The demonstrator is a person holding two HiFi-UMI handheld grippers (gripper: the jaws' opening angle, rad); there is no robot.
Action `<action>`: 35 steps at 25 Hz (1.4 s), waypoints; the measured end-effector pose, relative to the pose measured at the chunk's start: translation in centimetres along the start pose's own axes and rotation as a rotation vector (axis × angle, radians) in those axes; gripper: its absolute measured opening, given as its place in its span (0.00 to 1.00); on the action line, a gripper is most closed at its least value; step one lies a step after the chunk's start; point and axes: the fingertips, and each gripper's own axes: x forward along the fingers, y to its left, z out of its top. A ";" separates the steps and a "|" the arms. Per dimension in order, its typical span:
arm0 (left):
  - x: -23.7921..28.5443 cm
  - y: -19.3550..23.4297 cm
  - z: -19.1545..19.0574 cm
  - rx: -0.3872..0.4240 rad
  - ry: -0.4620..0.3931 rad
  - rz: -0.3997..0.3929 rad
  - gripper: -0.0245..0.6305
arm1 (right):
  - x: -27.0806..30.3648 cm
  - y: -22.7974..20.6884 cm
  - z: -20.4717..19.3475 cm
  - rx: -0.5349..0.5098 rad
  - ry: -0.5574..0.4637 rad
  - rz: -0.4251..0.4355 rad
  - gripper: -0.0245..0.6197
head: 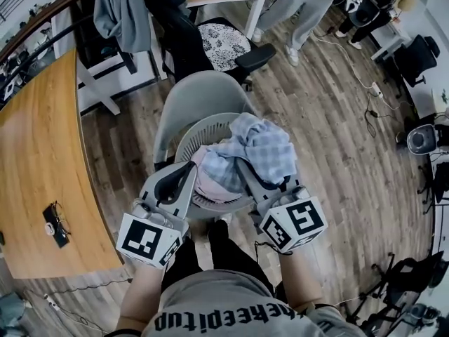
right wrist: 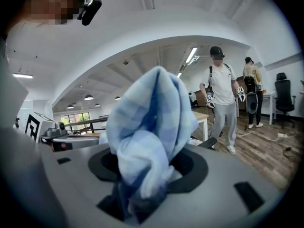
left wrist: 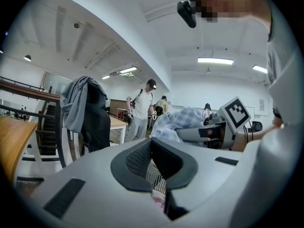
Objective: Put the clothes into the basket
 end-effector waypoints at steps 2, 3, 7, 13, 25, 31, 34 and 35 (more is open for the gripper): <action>0.1 0.1 -0.2 -0.008 0.004 0.020 0.06 | 0.5 -0.3 -0.5 0.005 0.016 0.017 0.41; 0.2 0.2 -0.3 -0.011 0.005 0.028 0.06 | 0.8 -0.5 -0.8 0.009 0.023 0.023 0.41; 0.8 0.5 -0.9 -0.022 0.014 0.051 0.06 | 1.8 -1.1 -2.1 0.020 0.049 0.043 0.41; 0.8 1.3 -2.1 -0.046 0.032 0.089 0.06 | 3.4 -1.6 -4.7 0.037 0.104 0.061 0.41; 1.5 1.9 -5.1 -0.103 0.074 0.112 0.06 | 5.0 -2.7 -11.1 0.045 0.240 0.076 0.41; 1.5 2.1 -6.2 -0.124 0.096 0.124 0.06 | 5.2 -2.9 -14.7 0.058 0.337 0.077 0.42; 1.4 2.1 -6.6 -0.128 0.104 0.124 0.06 | 5.2 -2.8 -15.8 0.059 0.368 0.079 0.42; 1.3 2.1 -6.8 -0.129 0.106 0.124 0.06 | 5.3 -2.8 -16.1 0.057 0.375 0.081 0.43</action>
